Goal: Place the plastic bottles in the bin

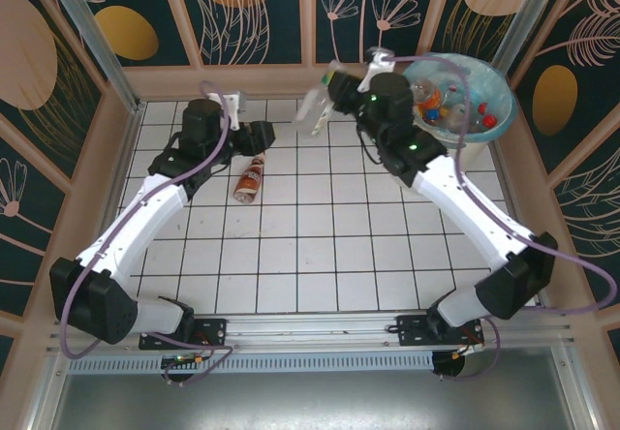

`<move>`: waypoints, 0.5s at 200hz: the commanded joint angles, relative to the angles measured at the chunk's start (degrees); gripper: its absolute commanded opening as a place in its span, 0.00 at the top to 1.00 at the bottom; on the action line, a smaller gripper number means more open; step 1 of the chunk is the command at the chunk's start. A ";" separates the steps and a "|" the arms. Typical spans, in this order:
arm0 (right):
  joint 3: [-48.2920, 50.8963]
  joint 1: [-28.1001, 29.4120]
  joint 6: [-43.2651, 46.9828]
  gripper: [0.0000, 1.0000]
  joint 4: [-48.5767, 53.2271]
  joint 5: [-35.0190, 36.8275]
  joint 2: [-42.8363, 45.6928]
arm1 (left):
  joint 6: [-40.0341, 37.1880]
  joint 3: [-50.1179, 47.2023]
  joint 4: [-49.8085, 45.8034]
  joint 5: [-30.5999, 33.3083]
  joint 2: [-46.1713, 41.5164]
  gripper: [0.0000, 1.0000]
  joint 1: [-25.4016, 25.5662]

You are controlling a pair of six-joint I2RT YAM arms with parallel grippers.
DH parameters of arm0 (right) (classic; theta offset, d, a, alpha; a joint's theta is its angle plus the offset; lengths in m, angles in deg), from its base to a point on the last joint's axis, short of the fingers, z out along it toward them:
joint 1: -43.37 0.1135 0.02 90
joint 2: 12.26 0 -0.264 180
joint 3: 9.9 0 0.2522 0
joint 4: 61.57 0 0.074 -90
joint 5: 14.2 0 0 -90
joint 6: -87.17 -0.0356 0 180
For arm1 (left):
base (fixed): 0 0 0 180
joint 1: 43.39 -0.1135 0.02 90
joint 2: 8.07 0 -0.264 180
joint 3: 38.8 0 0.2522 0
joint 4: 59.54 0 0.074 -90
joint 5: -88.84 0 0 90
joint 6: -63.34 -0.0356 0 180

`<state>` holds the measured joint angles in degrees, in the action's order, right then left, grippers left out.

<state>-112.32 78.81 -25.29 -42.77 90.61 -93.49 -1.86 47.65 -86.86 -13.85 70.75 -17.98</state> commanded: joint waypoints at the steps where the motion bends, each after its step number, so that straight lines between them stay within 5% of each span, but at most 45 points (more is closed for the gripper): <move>1: -4.80 -1.13 7.79 0.82 4.17 11.10 4.25 | -1.41 3.24 -0.76 2.75 2.33 0.39 3.85; 68: -3.91 -8.63 25.74 0.83 -3.31 29.31 10.40 | -1.42 6.50 0.20 4.97 7.02 0.39 15.09; 100: 2.21 -18.12 27.94 0.83 -7.93 28.69 12.24 | -0.84 5.04 1.43 5.20 8.36 0.39 16.99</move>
<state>-114.20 66.99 -1.70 -45.31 115.75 -82.41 -2.63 52.43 -86.88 -9.67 78.03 -1.55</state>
